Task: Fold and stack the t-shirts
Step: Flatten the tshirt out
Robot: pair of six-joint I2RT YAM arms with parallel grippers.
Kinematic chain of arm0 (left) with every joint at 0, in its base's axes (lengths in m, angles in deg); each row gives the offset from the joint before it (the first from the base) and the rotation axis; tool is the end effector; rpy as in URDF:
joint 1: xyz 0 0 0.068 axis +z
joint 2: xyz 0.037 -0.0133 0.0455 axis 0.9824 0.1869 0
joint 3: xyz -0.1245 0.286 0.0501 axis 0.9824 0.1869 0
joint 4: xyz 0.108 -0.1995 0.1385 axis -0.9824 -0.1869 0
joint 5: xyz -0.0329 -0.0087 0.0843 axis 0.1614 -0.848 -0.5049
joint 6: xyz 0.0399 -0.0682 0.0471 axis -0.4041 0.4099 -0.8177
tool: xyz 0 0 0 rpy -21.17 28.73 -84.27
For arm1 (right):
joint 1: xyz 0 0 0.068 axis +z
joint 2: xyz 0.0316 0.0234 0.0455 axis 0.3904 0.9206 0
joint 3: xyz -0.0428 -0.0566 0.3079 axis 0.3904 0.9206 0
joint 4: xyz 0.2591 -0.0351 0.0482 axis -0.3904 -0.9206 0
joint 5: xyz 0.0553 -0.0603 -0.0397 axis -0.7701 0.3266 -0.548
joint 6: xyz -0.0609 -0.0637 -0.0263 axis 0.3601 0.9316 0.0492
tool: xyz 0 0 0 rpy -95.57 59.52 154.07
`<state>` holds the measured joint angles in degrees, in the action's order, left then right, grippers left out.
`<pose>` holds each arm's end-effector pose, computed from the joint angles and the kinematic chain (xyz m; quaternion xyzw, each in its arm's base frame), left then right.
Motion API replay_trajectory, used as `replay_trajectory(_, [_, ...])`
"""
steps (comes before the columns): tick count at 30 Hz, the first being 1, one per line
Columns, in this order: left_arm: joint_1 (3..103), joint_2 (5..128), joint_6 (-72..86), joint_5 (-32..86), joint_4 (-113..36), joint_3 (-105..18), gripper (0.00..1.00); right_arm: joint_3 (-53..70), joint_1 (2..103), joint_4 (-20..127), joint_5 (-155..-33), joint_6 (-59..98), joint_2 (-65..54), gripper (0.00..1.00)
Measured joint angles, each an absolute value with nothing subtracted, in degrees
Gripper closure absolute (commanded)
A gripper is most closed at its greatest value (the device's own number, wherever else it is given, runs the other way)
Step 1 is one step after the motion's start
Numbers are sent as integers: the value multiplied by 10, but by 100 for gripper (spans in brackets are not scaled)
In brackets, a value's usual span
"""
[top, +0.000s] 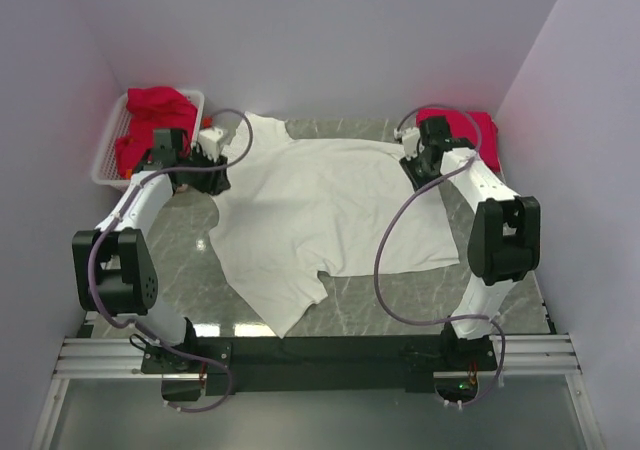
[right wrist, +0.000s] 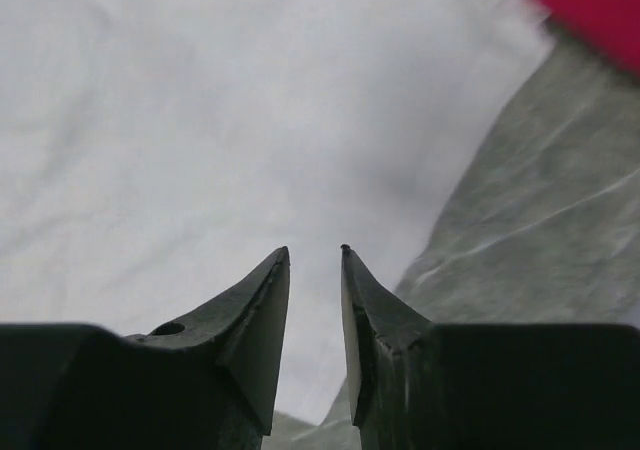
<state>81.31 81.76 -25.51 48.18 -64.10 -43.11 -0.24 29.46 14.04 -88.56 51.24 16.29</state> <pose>0.3891 -0.0267 0.2953 0.2446 0.8587 -0.1523 0.4238 0.4235 0.0509 0.2566 -0.2646 0.9259 -0.0269 0.2682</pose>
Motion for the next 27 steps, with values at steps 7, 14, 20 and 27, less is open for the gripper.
replay_trajectory(7, [803,815,-341,447,-735,-281,56,87,295,108,-890,521,181,71])
replay_trajectory(14, [787,813,-393,383,-738,-231,60,142,294,113,-877,531,187,73])
replay_trajectory(20, [782,770,-448,329,-714,-173,63,174,295,115,-873,537,180,73])
replay_trajectory(27, [806,718,-506,305,-754,-136,64,241,309,104,-883,552,128,74])
